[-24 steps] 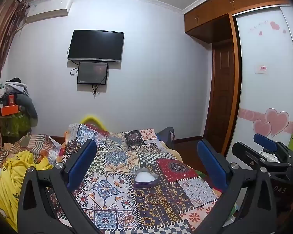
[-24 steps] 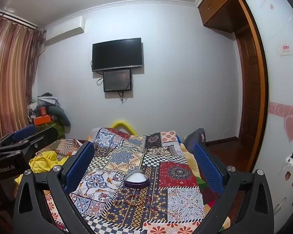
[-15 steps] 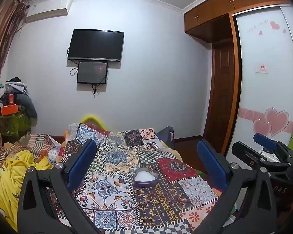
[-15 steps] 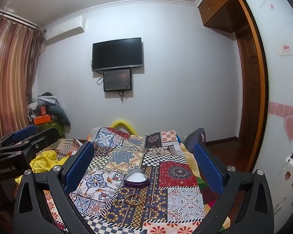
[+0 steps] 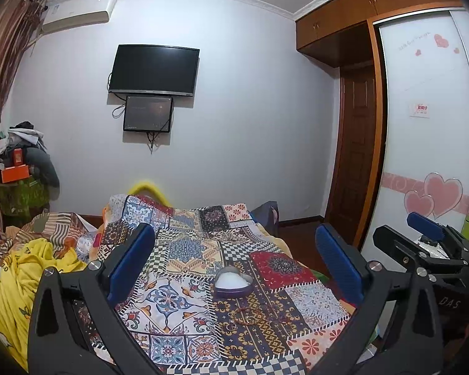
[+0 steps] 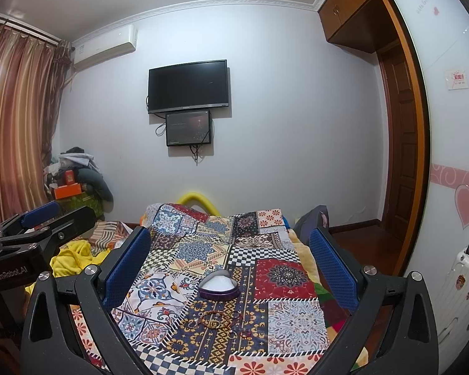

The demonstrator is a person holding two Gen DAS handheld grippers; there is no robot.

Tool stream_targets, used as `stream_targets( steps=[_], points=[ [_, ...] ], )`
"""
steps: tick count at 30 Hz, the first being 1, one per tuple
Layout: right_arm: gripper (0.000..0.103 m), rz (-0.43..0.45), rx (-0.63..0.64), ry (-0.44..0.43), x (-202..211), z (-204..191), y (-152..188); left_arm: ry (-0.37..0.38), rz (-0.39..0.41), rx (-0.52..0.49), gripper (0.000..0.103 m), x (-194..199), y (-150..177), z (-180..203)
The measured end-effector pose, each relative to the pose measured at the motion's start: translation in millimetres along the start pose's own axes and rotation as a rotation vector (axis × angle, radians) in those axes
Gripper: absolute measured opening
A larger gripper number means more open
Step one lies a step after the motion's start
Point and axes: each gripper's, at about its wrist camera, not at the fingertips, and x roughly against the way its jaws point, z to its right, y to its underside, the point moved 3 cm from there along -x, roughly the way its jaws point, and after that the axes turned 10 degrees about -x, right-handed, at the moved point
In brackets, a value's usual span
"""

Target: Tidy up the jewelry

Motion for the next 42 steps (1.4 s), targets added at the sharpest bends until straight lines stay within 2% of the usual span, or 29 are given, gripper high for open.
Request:
stream_targets(
  steps=[17, 25, 36, 39, 42],
  points=[
    [0.101, -0.035, -0.003, 0.005, -10.3, 4.1, -1.6, 0.014, -0.04, 0.024, 0.103, -10.2, 5.8, -4.4],
    [0.101, -0.083, -0.006, 0.027, -28.0, 12.4, 7.9, 0.02, -0.105, 0.03, 0.103, -33.9, 17.4, -8.8],
    [0.101, -0.224, -0.031, 0.106, -68.6, 38.5, 40.0, -0.008, -0.276, 0.06, 0.103, -97.3, 61.9, -20.5],
    [0.101, -0.276, -0.044, 0.131, -84.1, 49.7, 51.0, -0.01, -0.326, 0.066, 0.099, -115.9, 79.0, -22.6],
    [0.101, -0.335, -0.043, 0.153, -98.1, 58.4, 67.3, 0.006, -0.393, 0.071, 0.09, -135.0, 99.4, -23.4]
  ],
)
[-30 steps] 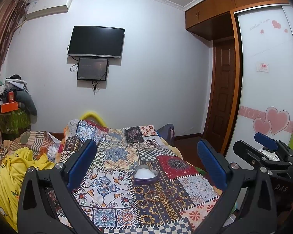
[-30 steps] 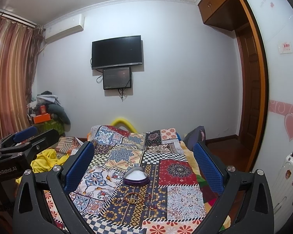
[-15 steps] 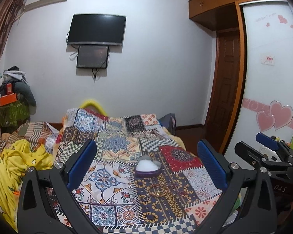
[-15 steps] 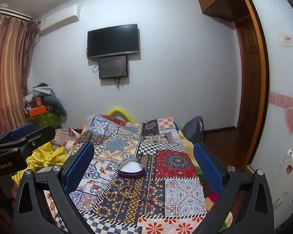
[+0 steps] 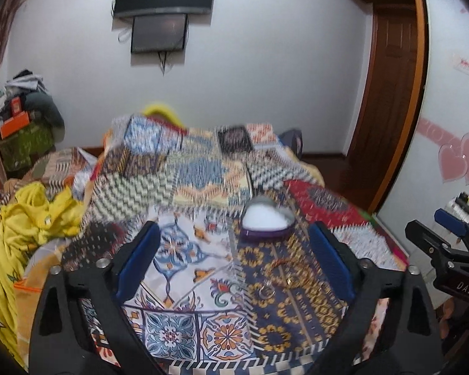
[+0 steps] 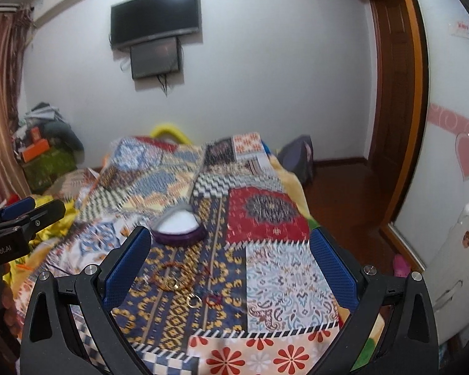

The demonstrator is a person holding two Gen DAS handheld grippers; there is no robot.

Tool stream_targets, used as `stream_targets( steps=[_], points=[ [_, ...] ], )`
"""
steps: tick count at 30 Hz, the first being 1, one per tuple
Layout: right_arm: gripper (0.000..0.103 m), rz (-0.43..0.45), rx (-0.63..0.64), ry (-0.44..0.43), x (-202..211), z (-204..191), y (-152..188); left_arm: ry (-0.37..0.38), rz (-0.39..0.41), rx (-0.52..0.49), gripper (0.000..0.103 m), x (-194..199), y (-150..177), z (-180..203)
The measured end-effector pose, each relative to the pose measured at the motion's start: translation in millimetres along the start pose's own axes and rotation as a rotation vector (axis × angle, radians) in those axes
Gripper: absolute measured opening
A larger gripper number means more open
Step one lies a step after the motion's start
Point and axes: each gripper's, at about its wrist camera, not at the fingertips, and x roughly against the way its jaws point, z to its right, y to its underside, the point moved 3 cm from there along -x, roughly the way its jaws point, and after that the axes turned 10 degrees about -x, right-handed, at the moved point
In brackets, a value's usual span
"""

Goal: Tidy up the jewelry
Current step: 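Lower both tools toward the jewelry beside the purple heart tin, then grasp the red-string earring with the right tool while the left tool grasps a silver ring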

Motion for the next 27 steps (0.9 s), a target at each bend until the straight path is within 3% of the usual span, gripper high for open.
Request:
stream_targets(
  steps=[5, 15, 21, 27],
  points=[
    [0.099, -0.079, 0.023, 0.024, -29.2, 5.4, 18.6, 0.068, -0.153, -0.005, 0.076, -36.5, 24.5, -2.0],
    [0.071, -0.257, 0.075, -0.007, -69.5, 5.5, 64.0, 0.165, -0.332, -0.005, 0.062, -82.7, 65.3, 10.7],
    [0.051, -0.305, 0.085, -0.034, -88.9, 5.9, 73.1, 0.21, -0.357, -0.058, 0.05, -92.7, 73.0, 22.8],
    [0.044, -0.333, 0.107, -0.052, -103.2, 5.7, 77.4, 0.238, -0.383, -0.055, 0.045, -105.7, 78.6, 26.9]
  ],
)
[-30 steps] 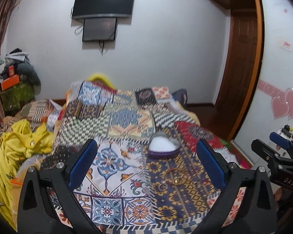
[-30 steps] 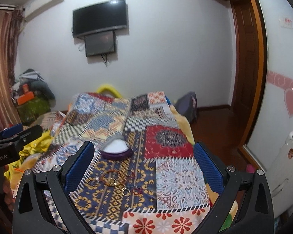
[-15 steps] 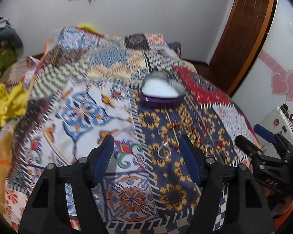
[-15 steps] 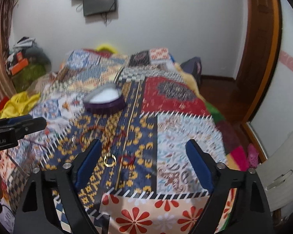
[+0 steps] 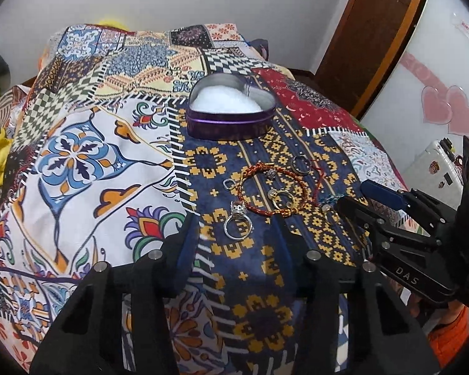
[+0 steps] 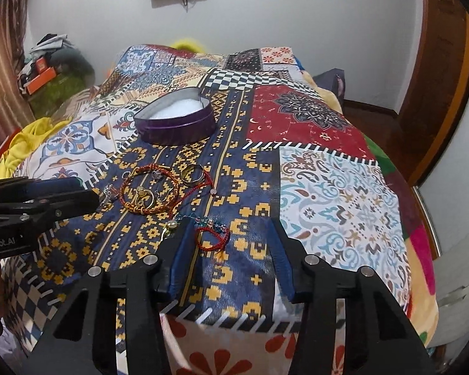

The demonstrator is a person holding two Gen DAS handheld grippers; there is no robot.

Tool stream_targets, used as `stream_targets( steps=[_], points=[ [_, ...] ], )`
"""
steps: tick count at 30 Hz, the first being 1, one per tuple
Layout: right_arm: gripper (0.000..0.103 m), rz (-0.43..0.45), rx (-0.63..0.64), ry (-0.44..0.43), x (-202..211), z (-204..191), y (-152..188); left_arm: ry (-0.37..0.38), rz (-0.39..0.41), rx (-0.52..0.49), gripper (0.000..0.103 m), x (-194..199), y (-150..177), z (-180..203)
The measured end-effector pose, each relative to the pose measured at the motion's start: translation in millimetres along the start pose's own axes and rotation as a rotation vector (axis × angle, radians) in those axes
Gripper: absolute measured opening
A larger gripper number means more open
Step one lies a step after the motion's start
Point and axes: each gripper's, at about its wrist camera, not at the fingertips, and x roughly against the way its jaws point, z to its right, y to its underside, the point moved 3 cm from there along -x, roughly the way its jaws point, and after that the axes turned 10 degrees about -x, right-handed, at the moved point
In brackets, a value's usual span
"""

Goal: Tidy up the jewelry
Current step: 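Grasp the red-string earring with the right tool while the left tool grasps a silver ring, then carry both held pieces over the heart tin and lower them onto the foam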

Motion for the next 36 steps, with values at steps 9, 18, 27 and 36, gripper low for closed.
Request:
stream_targets(
  steps=[9, 18, 27, 36],
  points=[
    [0.044, -0.003, 0.041, -0.03, -10.7, -7.3, -0.4, 0.023, -0.009, 0.0, 0.04, -10.3, 0.3, -1.6],
    [0.007, -0.018, 0.031, -0.083, -13.0, -13.8, 1.5, -0.035, -0.008, -0.062, 0.02, -17.7, 0.4, 6.1],
    [0.007, -0.012, -0.018, -0.111, 2.4, -9.7, -6.2, -0.042, 0.011, -0.058, 0.02, -11.4, 2.8, 7.8],
    [0.006, 0.067, -0.002, -0.099, 28.1, -15.0, -27.7, -0.049, 0.053, -0.033, 0.02, 11.6, -0.6, 2.4]
  ],
)
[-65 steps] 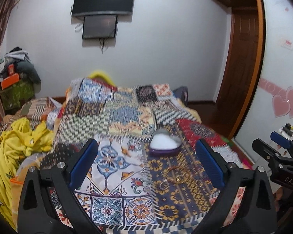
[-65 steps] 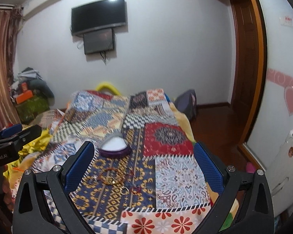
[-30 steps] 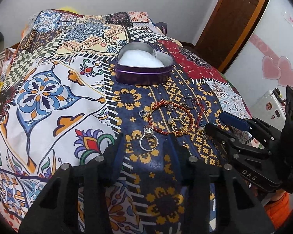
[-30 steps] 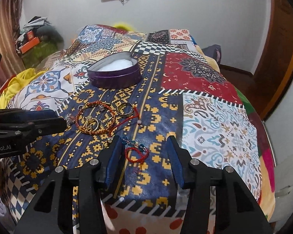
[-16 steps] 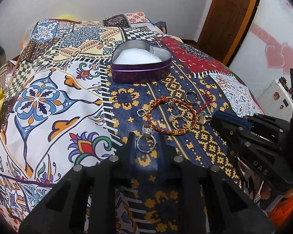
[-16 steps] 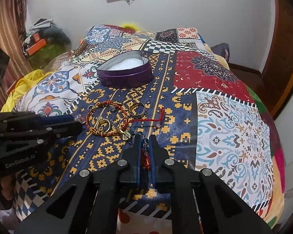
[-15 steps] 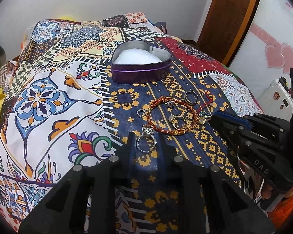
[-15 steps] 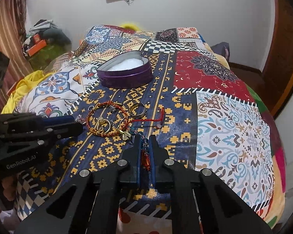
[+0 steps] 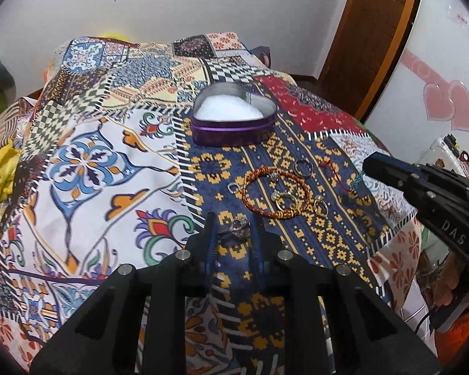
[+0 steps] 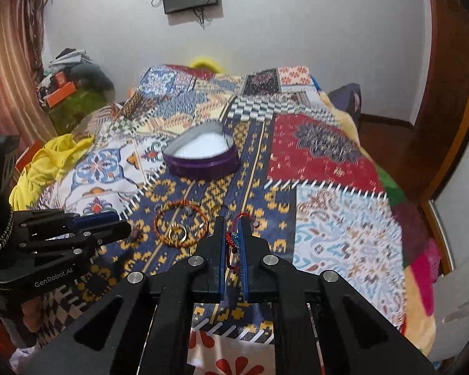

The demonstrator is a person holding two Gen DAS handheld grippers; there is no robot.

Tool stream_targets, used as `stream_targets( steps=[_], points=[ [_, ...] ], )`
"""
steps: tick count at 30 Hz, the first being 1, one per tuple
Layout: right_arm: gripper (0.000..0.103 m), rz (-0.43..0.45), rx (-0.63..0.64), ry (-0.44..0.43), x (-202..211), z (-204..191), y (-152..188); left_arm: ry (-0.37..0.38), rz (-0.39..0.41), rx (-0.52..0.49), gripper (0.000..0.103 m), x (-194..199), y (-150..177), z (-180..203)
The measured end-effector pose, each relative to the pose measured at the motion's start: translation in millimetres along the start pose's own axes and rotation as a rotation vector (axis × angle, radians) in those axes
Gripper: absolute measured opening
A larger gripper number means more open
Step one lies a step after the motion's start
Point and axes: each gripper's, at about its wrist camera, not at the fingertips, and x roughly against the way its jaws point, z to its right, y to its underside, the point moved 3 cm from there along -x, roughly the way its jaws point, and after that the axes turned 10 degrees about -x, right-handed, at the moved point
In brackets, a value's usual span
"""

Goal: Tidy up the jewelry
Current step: 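Carry both held pieces over the heart tin and lower them onto the foam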

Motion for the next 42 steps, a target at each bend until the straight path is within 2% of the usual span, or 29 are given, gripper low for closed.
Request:
stream_targets(
  steps=[11, 25, 33, 42],
  points=[
    [0.006, 0.123, 0.025, -0.004, 23.9, -12.8, -40.4, -0.041, 0.102, -0.029, 0.02, 33.2, -29.1, -8.7],
    [0.006, 0.23, 0.078, -0.05, 23.8, -40.1, -87.8, -0.06, 0.172, -0.042, 0.02, 36.4, -71.6, -26.6],
    [0.007, 0.216, 0.111, -0.076, 2.4, -51.4, -98.7, -0.046, 0.168, -0.047, 0.02, 19.7, -90.3, -35.0],
    [0.007, 0.122, 0.156, -0.127, -40.8, -53.5, -101.0, -0.013, 0.124, -0.054, 0.02, -16.9, -106.9, -42.4]
  ],
)
